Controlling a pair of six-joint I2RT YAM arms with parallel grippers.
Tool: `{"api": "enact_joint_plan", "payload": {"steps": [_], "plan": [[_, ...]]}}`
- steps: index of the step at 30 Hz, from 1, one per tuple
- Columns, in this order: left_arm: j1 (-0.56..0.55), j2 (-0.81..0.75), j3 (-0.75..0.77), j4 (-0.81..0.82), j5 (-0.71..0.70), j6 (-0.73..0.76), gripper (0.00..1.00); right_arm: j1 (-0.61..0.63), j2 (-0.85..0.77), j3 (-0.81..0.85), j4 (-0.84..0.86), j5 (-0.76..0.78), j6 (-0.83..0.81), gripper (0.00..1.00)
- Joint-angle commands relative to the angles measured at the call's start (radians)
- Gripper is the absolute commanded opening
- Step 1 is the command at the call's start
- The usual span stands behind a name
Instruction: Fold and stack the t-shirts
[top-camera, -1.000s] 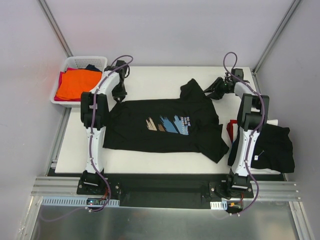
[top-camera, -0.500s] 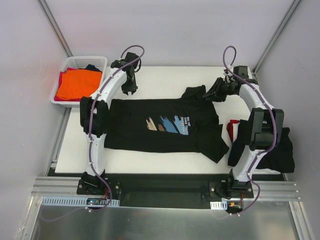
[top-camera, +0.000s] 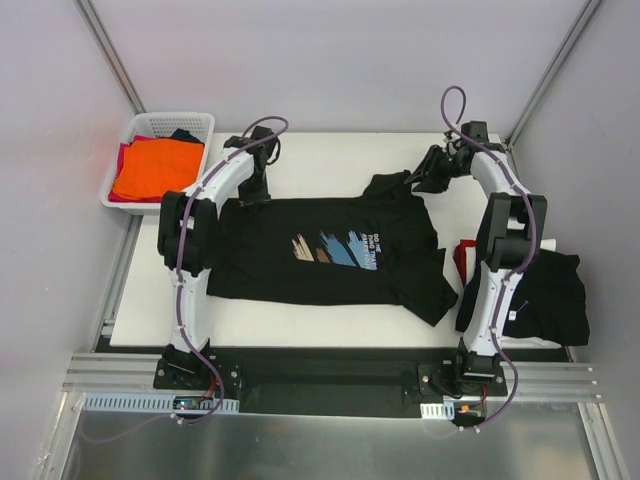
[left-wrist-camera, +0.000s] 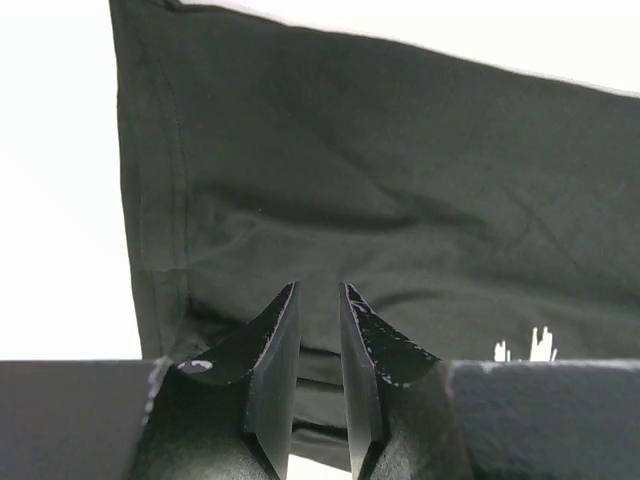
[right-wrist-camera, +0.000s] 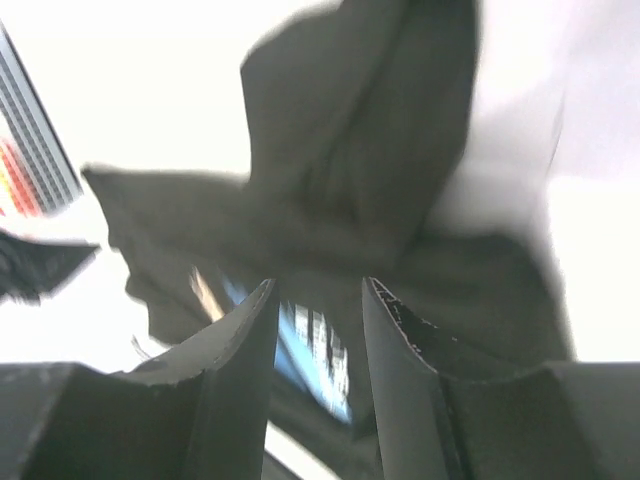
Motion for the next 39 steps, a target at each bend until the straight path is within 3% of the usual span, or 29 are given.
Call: {"api": "enact_joint_plan", "payload": {"steps": [1,7,14,24,32,39], "plan": [[-0.016,-0.093,-0.025,-0.018,0.01,-0.006,0.22,-0.026,0.113,0.206,0.056,-0.022,0.065,0.42],[-0.021,-0.128,-0.079,-0.02,0.019,0.001,0.22,-0.043,0.211,0.246,0.163,-0.038,0.139,0.42],[-0.036,-0.162,-0.139,-0.018,0.021,-0.004,0.22,-0.066,0.207,0.091,0.382,-0.021,0.214,0.42],[-0.063,-0.183,-0.195,-0.018,0.018,-0.021,0.22,-0.087,0.259,0.14,0.456,-0.024,0.3,0.42],[-0.079,-0.185,-0.189,-0.021,0.018,-0.027,0.22,-0.093,0.309,0.106,0.716,-0.015,0.56,0.4],[-0.082,-0.176,-0.168,-0.027,0.018,-0.022,0.22,-0.084,0.339,0.097,0.792,-0.027,0.638,0.41]]}}
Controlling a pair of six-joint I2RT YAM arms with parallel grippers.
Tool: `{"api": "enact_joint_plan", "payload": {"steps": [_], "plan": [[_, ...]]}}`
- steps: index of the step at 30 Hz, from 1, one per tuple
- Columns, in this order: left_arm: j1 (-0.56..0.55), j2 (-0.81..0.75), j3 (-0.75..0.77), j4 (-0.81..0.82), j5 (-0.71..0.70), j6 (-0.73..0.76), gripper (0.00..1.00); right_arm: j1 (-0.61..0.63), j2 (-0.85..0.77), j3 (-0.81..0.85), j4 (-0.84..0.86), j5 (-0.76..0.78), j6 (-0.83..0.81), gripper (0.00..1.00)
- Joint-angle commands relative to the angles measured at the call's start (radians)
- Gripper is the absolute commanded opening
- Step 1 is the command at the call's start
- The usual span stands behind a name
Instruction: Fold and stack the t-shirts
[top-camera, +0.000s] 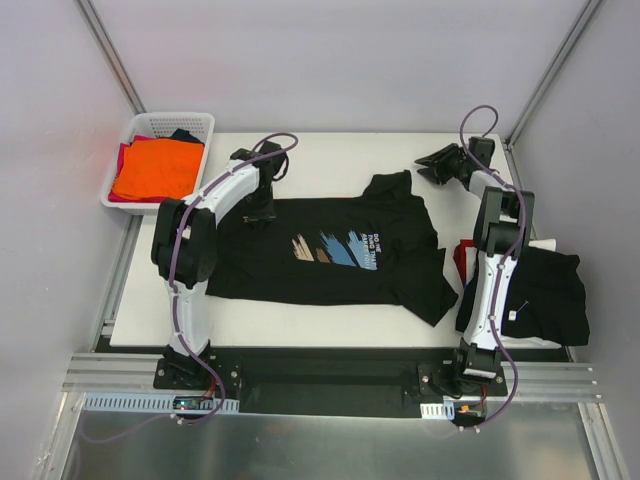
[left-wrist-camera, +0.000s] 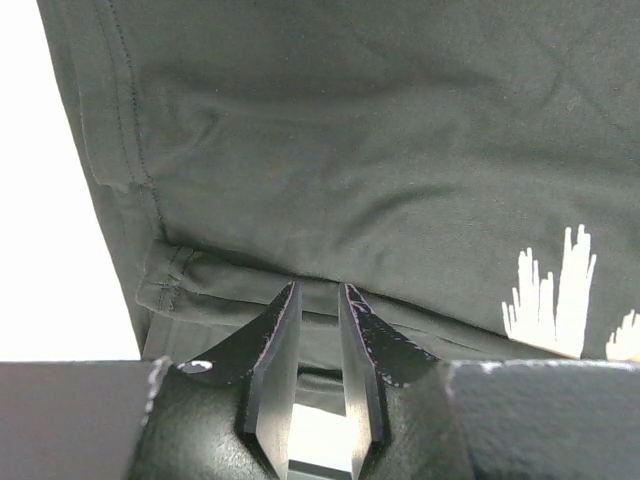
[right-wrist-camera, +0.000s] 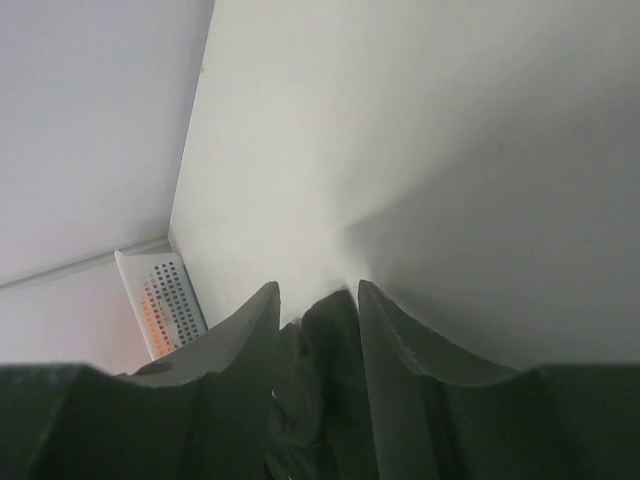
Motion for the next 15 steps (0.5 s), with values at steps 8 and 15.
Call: {"api": "enact_joint_plan", "payload": {"steps": [8,15], "plan": [[-0.014,-0.038,0.038,-0.029,0.004,-0.02,0.22,0.028,-0.026,-0.096,0.173,-0.035,0.119,0.42],[-0.024,-0.029,0.035,-0.029,0.011,-0.025,0.22,0.042,-0.072,-0.168,0.185,-0.049,0.114,0.43]]}}
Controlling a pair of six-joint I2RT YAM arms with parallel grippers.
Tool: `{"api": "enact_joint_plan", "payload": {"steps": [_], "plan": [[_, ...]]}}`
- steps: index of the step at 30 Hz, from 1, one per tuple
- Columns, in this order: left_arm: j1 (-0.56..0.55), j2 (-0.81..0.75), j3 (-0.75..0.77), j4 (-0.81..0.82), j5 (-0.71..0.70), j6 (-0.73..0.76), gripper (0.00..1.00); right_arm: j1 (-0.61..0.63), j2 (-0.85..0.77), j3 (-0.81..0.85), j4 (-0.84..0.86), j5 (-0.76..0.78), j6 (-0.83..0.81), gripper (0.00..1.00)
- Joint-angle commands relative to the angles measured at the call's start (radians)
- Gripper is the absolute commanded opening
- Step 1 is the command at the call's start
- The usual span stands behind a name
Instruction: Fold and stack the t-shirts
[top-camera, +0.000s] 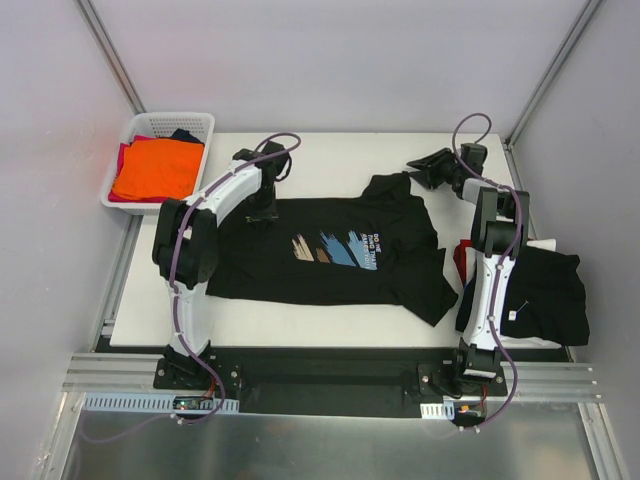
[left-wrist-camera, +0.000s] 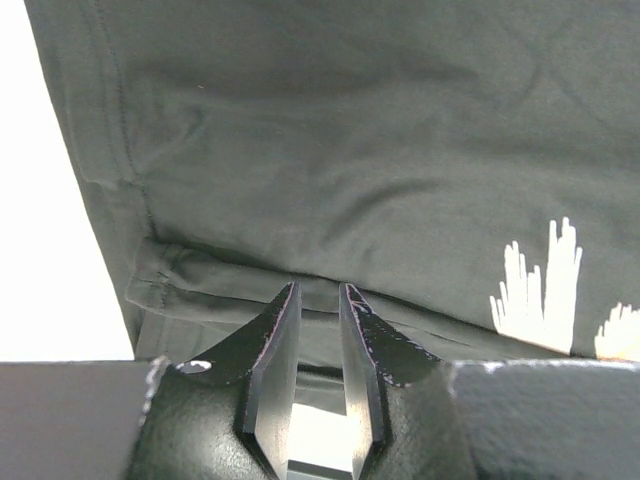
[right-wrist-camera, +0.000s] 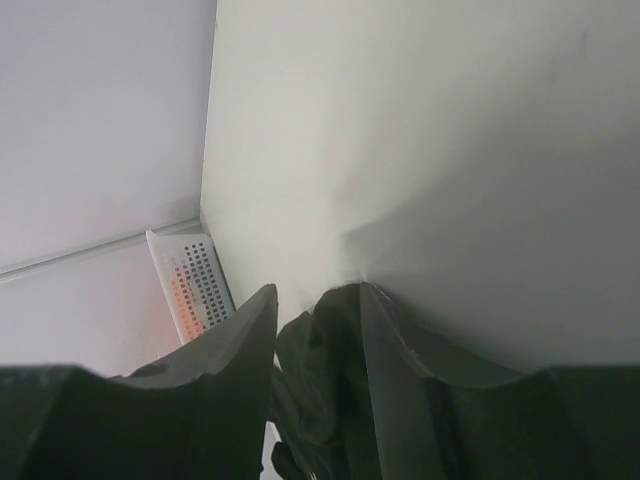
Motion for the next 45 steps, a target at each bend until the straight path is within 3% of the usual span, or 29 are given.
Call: {"api": "enact_joint_plan", "payload": {"steps": [1,11,14,16,19,20,21,22,24,37,45], "plan": [[-0.014,-0.029,0.027,-0.029,0.01,-0.017,0.22,0.016,-0.081,-0.062,-0.004,-0.011,-0.009,0.43],[-0.017,-0.01,0.055,-0.03,0.011,-0.014,0.22,0.013,-0.109,-0.087,-0.024,-0.017,-0.037,0.44],[-0.018,-0.013,0.046,-0.029,0.007,-0.011,0.22,0.012,-0.101,-0.081,-0.032,-0.02,-0.045,0.34],[-0.018,-0.012,0.039,-0.03,0.005,-0.011,0.22,0.012,-0.089,-0.07,-0.032,-0.02,-0.041,0.22],[-0.018,-0.012,0.036,-0.029,0.002,-0.008,0.22,0.01,-0.076,-0.056,-0.036,-0.02,-0.043,0.2],[-0.018,-0.012,0.036,-0.029,0.001,-0.008,0.22,0.01,-0.075,-0.054,-0.036,-0.018,-0.043,0.23],[-0.018,-0.012,0.035,-0.027,0.001,-0.008,0.22,0.01,-0.073,-0.056,-0.038,-0.02,-0.045,0.42],[-0.018,-0.01,0.033,-0.029,0.001,-0.01,0.23,0.012,-0.076,-0.061,-0.038,-0.018,-0.046,0.55],[-0.018,-0.007,0.035,-0.029,0.002,-0.01,0.22,0.015,-0.085,-0.071,-0.038,-0.015,-0.054,0.69],[-0.018,0.014,0.076,-0.034,0.007,-0.008,0.23,-0.028,-0.17,-0.214,-0.039,0.006,-0.117,0.6],[-0.017,0.03,0.091,-0.038,0.013,-0.011,0.23,-0.002,-0.107,-0.137,-0.038,-0.024,-0.084,0.48]]}}
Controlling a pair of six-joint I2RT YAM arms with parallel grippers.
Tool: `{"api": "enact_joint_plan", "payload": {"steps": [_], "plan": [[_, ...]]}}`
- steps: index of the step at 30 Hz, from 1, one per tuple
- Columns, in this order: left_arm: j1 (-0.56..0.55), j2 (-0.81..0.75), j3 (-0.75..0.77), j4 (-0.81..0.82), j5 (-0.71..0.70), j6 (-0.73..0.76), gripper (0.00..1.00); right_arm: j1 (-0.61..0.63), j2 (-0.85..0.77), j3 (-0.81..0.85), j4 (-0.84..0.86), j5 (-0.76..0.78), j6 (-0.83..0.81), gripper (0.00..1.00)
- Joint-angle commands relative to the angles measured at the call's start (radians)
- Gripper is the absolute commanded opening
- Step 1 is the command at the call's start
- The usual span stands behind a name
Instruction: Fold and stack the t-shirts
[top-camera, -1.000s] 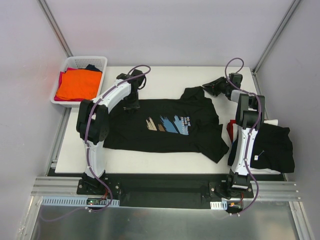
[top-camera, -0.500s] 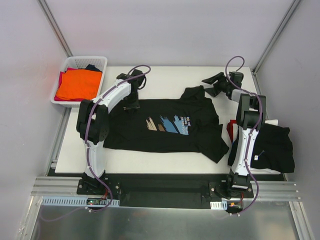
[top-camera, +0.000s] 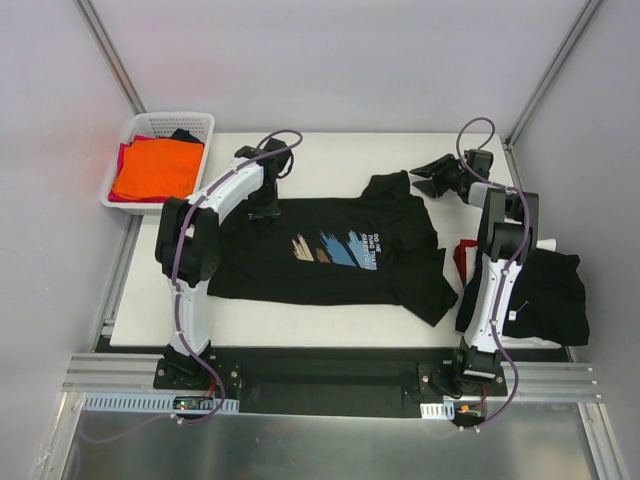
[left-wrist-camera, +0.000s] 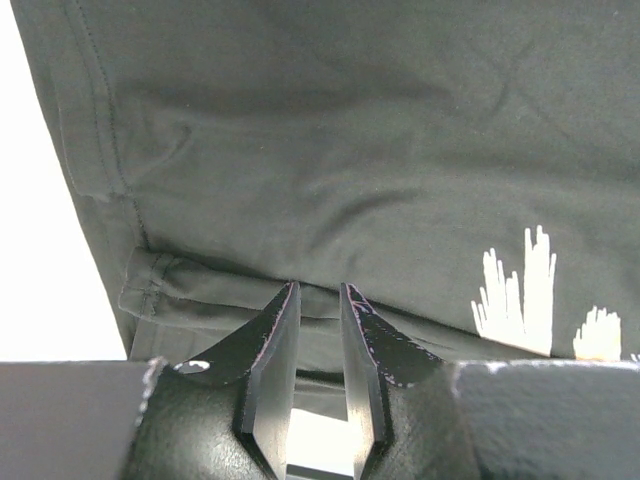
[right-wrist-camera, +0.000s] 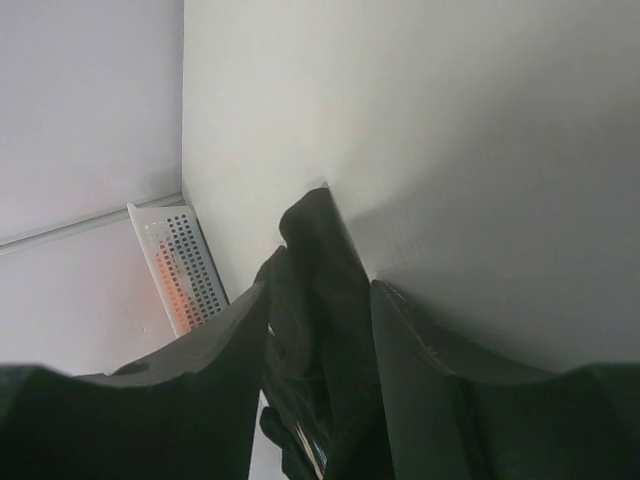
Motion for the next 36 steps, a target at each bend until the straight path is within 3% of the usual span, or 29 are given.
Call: {"api": "enact_joint_plan", "payload": {"steps": [1,4,24,25,28,32,36], "plan": [[-0.011,0.009,0.048,-0.034,0.005,-0.01,0.23,0.016,0.025,0.041,-0.018,0.011,-0.015,0.46],[-0.011,0.006,0.045,-0.037,-0.003,-0.007,0.23,0.019,0.036,0.038,-0.012,0.012,-0.005,0.4],[-0.011,0.003,0.038,-0.04,-0.011,-0.001,0.23,0.059,0.179,0.221,0.066,0.012,0.12,0.38],[-0.011,0.003,0.038,-0.04,-0.012,-0.001,0.23,0.062,0.176,0.218,0.066,0.012,0.119,0.39],[-0.011,0.003,0.038,-0.04,-0.007,-0.004,0.23,0.069,0.135,0.163,0.071,0.014,0.108,0.58],[-0.012,0.004,0.048,-0.04,0.014,-0.016,0.23,0.059,0.0,0.041,0.111,0.046,0.078,0.51],[-0.014,0.022,0.067,-0.038,0.034,-0.022,0.22,0.062,-0.027,0.115,0.082,-0.008,0.087,0.47]]}}
